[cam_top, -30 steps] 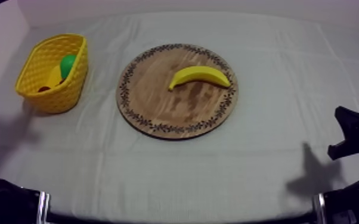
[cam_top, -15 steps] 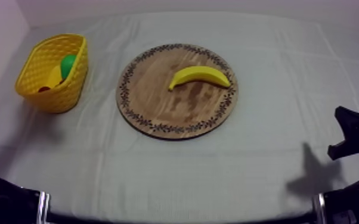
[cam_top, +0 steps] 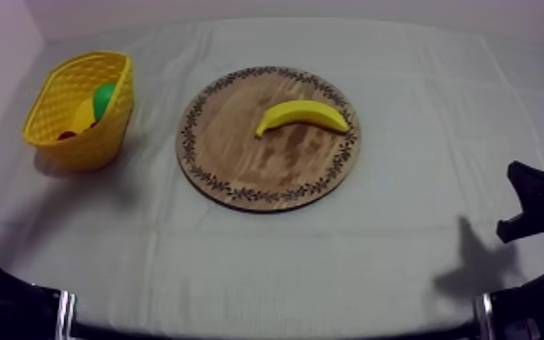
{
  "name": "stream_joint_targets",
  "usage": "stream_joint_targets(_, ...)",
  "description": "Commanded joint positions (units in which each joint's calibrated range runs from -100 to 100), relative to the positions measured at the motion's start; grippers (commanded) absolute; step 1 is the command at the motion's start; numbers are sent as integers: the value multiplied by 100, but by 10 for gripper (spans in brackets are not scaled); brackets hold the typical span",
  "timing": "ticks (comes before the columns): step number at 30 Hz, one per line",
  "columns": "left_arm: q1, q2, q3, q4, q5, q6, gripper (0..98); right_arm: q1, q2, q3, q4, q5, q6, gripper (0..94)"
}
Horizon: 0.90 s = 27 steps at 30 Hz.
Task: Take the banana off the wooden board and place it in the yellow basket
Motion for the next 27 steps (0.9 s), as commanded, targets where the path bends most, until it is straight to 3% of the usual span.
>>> stream_joint_targets(1, 57, 243, -167, -10, 14, -38, 0, 0, 0, -3, -2, 3, 3, 3)
stream_joint_targets(9, 334, 1110, -675, -154, 26, -89, 0, 0, 0, -3, -2, 3, 3, 3)
stream_joint_targets(27, 646, 3201, -1507, -221, -276, 15, 0, 0, 0, -3, -2, 3, 3, 3)
